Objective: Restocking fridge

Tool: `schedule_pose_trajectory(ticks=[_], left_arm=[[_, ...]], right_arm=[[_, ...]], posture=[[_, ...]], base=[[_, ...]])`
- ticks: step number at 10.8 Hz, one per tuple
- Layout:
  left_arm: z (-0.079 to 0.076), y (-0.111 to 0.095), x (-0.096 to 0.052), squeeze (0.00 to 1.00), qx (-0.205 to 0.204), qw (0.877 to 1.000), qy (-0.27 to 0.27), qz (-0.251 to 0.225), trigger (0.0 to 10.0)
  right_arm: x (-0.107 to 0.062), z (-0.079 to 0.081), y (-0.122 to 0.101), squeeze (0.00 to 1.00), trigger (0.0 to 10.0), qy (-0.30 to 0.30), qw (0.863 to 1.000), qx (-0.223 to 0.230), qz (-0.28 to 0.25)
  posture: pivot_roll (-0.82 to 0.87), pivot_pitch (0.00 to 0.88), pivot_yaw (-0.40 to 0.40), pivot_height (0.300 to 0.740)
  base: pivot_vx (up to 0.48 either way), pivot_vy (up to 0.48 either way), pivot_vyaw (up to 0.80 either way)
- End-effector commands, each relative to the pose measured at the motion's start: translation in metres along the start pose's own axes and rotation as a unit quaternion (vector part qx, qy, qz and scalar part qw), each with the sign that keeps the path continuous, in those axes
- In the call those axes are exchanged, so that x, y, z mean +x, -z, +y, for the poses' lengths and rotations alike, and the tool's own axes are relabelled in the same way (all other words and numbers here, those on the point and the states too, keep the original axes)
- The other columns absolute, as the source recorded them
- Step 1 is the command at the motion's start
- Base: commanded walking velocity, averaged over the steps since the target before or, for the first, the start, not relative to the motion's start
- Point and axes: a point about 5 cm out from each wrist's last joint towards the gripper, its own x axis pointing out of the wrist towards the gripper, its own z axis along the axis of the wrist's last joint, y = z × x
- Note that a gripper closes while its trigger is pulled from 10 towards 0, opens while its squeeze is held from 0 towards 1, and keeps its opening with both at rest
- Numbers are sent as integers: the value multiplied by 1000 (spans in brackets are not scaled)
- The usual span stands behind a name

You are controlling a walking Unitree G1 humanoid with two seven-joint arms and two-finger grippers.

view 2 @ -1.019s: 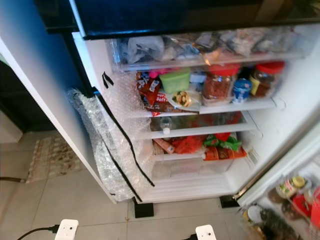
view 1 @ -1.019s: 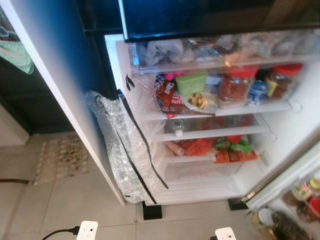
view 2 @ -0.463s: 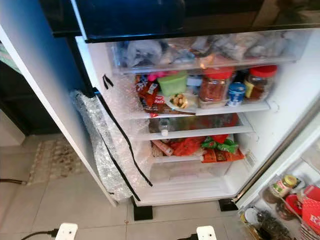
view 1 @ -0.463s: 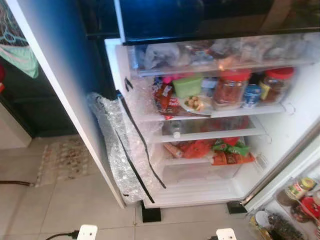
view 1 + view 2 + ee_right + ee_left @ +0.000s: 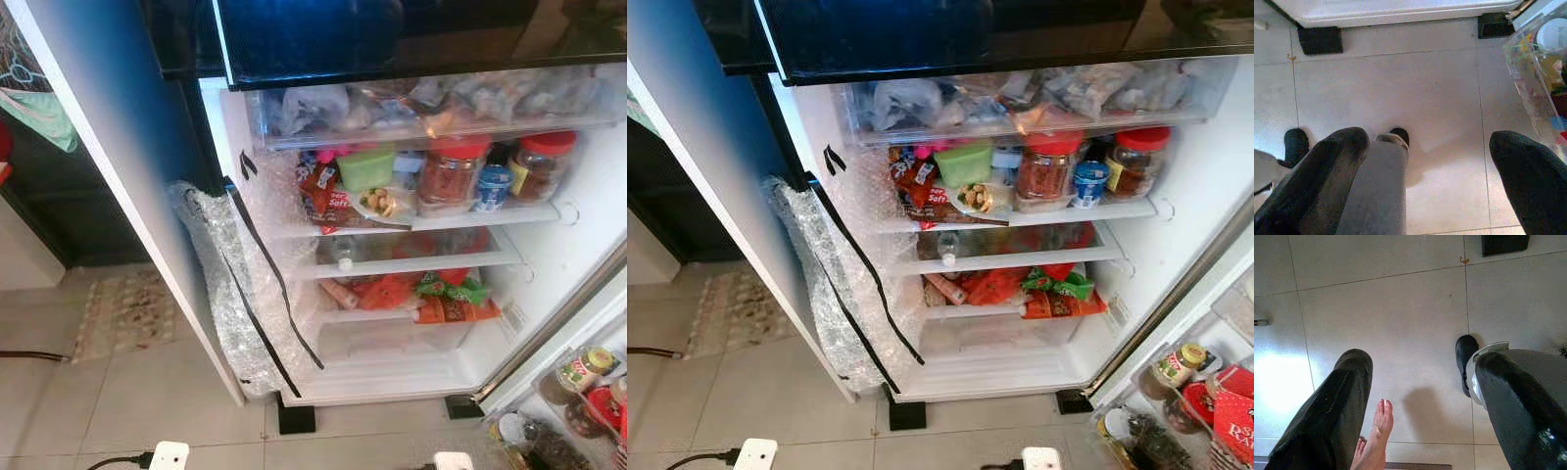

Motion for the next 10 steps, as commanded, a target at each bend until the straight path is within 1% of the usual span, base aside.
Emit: schedule_pose_trajectory(ticks=[1,2,3,4,5,6,7,8,9,10], left_arm=[[3,5,-1,0,9,1000,-3,16,10000],[1,5,0,0,7,1000,-3,17,10000],[1,4,0,0,7,1000,-2,17,10000],[1,3,0,0,11,1000,-1,17,10000],[1,3,0,0,13,1000,-1,16,10000],[1,3,0,0,13,1000,-1,18,10000],[1,3,0,0,10,1000,-1,18,10000],[1,3,0,0,10,1000,0,18,10000],[1,2,0,0,8,1000,-1,18,10000],[2,2,0,0,8,1000,-2,19,10000]], right_arm=[[1,3,-2,0,10000,-3,1000,3,-2],[1,8,-6,0,10000,-23,999,-30,-5],[2,10,-8,0,10000,-36,998,-59,-7],[2,9,-14,0,10000,-48,995,-83,-17],[3,3,-19,0,10000,-37,997,-55,-24],[4,-3,-24,0,10000,-31,998,-54,-31],[4,-6,-28,0,10000,-19,998,-46,-34],[4,-5,-29,0,10000,-16,999,-30,-37],[5,-1,-30,0,10000,-3,999,16,-40],[5,-1,-29,0,10000,30,995,88,-36]], posture=[[11,0,39,740],[16,0,33,740],[14,0,29,740],[10,0,27,740],[3,0,29,740],[0,0,29,740],[7,0,29,740],[10,0,29,740],[11,0,37,740],[11,0,44,740]], base=[[0,0,0],[0,0,-800],[0,0,0],[0,0,0],[0,0,0],[0,0,0],[0,0,0],[0,0,0],[0,304,0],[0,315,0]])
